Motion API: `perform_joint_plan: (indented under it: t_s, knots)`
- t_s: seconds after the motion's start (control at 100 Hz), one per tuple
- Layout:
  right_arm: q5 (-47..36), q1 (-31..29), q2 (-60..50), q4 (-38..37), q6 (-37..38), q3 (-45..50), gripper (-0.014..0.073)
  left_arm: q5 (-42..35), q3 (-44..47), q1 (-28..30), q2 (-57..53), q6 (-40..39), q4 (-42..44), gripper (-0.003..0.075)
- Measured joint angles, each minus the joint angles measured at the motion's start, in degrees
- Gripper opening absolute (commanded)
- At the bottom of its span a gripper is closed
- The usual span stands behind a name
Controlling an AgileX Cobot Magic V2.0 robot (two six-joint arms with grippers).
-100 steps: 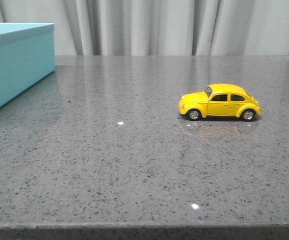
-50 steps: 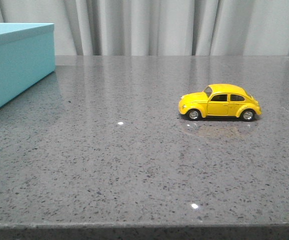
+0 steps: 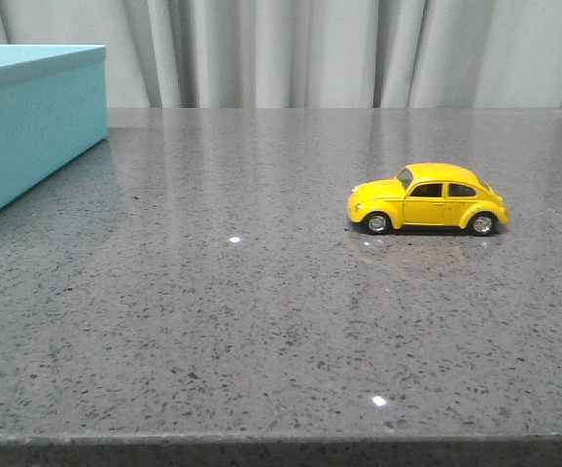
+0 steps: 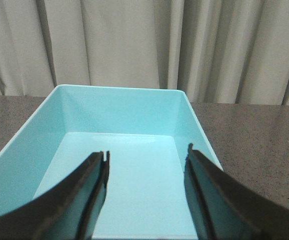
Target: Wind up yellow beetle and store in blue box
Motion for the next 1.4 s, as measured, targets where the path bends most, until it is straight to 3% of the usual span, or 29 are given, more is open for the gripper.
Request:
perform_joint_plan:
  t_s: [0.17, 0.61, 1.09, 1.28, 1.4]
  knots:
    - [8.4, 0.0, 6.3, 0.0, 0.0, -6.8, 0.0293, 0.7, -1.3, 0.0, 3.2, 0.0, 0.0, 0.0368]
    - [5.3, 0.0, 9.6, 0.6, 0.0, -8.2, 0.0293, 0.4, -1.3, 0.0, 4.0, 0.0, 0.1, 0.0367]
    - [16.5, 2.4, 26.9, 5.1, 0.0, -21.6, 0.0296, -0.4, -1.3, 0.0, 4.0, 0.0, 0.1, 0.0367]
    - [20.1, 8.0, 33.9, 5.2, 0.0, -27.9, 0.0425, -0.4, -1.3, 0.0, 4.0, 0.0, 0.1, 0.0367]
    - [23.2, 11.6, 38.3, 5.2, 0.9, -31.6, 0.0447, -0.4, -1.3, 0.0, 4.0, 0.0, 0.1, 0.0367]
